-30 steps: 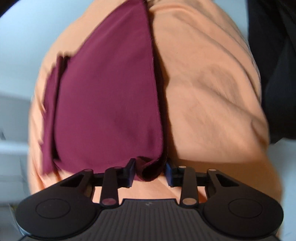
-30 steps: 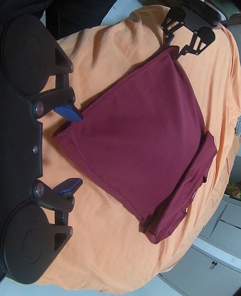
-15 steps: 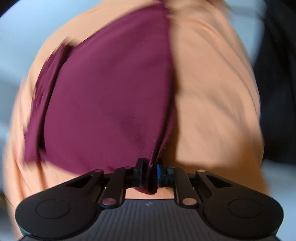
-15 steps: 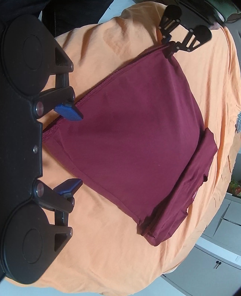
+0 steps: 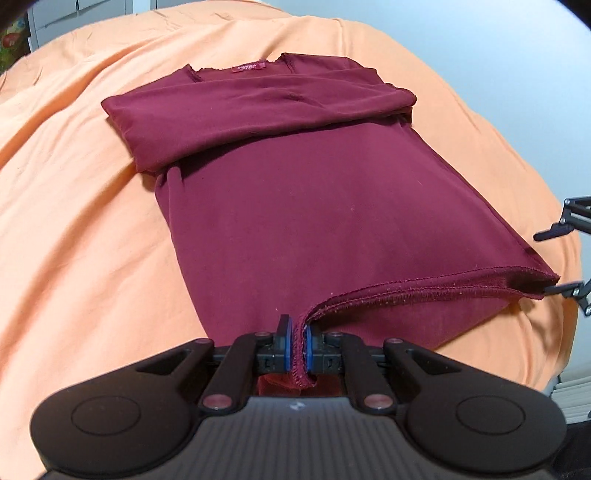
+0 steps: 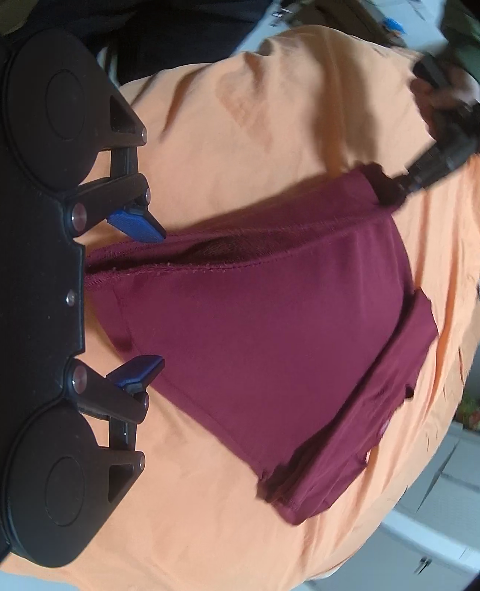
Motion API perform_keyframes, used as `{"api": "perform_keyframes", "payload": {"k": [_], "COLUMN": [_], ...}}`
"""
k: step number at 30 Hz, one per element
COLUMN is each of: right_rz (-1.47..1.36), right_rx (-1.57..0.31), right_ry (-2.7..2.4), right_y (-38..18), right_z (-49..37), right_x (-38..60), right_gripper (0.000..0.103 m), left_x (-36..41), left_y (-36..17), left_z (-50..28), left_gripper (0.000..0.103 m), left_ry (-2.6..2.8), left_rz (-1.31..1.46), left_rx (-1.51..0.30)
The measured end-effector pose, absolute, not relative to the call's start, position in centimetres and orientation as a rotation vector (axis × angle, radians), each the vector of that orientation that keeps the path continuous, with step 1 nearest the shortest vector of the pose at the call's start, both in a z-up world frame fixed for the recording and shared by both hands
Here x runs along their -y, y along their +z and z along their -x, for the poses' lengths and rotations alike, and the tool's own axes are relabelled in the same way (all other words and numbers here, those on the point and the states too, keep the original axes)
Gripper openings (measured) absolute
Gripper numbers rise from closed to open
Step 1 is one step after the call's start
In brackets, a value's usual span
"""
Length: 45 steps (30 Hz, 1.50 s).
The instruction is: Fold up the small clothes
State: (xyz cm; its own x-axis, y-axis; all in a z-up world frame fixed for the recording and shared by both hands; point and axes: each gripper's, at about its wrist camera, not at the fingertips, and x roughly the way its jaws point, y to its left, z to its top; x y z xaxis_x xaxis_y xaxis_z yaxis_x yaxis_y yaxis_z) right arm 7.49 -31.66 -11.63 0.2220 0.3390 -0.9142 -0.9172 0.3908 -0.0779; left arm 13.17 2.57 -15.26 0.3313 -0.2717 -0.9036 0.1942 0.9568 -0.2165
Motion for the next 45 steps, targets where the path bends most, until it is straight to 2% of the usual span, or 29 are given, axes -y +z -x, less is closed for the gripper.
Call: {"api": "perform_keyframes", "payload": {"k": [7, 9, 11, 12, 13, 14, 16, 19, 21, 24, 25, 27, 30, 32, 39, 45], "right_rz": [1.05, 1.137, 1.189, 1.202, 1.213, 1.213, 1.067, 0.545, 0.232, 0.026, 0.0, -0.019, -0.052, -0.051, -0.049, -0.073], "right_rx": [-0.909, -0.882, -0.849, -0.835, -0.825, -0.827, -0.905, -1.104, -1.153, -1.148, -1.166, -1.221, -1.247, -1.232, -1.224, -1.246], "right_ry": [1.145, 1.185, 1.198, 1.209, 1.215, 1.216, 1.215, 1.142, 1.045, 0.879, 0.824, 0.765, 0.764, 0.795, 0.839, 0.866], "right_y": [-12.4, -13.2, -13.9, -14.2, -14.5, -14.7, -13.8, -11.3, -10.7, -11.7, -12.5, -14.2, -15.1, -15.0, -16.1, -17.0], "right_z": [-5.6, -4.9, -4.4, -4.3, -4.5, -4.8, -6.9, -13.8, -18.7, -24.2, -25.5, -27.1, -27.9, -27.6, -28.9, -29.5], "right_x": [31.1, 31.3, 31.2, 31.0, 30.9, 30.7, 30.4, 31.3, 33.0, 34.8, 35.0, 34.9, 35.1, 35.5, 34.7, 33.9], "right_gripper": [0.064, 0.056, 0.037, 0.031, 0.016, 0.006, 0.006, 0.006, 0.006, 0.006, 0.006, 0.017, 0.03, 0.041, 0.044, 0.04], "left_x": [-3.8, -4.2, -4.5, -4.6, -4.7, -4.9, -5.3, -6.6, -7.7, -8.5, -8.4, -8.0, -8.2, -8.6, -10.0, -10.4], "left_y": [-16.7, -17.1, -17.3, -17.5, -17.6, -17.5, -17.1, -16.1, -15.6, -15.6, -15.7, -15.8, -14.8, -14.2, -14.4, -15.5], "left_z": [-13.5, -13.7, -13.8, -13.9, -14.1, -14.2, -14.6, -16.1, -17.5, -19.2, -19.5, -19.7, -19.1, -18.3, -17.1, -18.5], "left_gripper": [0.007, 0.007, 0.008, 0.008, 0.008, 0.008, 0.008, 0.008, 0.008, 0.016, 0.023, 0.024, 0.032, 0.048, 0.049, 0.049], "left_ry": [-0.352, -0.369, -0.386, -0.394, -0.4, -0.407, -0.42, -0.381, -0.31, -0.202, -0.176, -0.147, -0.119, -0.105, -0.078, -0.099], "left_rz": [0.088, 0.098, 0.1, 0.098, 0.097, 0.099, 0.106, 0.123, 0.139, 0.182, 0.189, 0.169, 0.175, 0.186, 0.193, 0.234], "left_rx": [-1.211, -1.214, -1.216, -1.218, -1.221, -1.222, -1.207, -1.168, -1.149, -1.159, -1.163, -1.176, -1.161, -1.15, -1.193, -1.198]}}
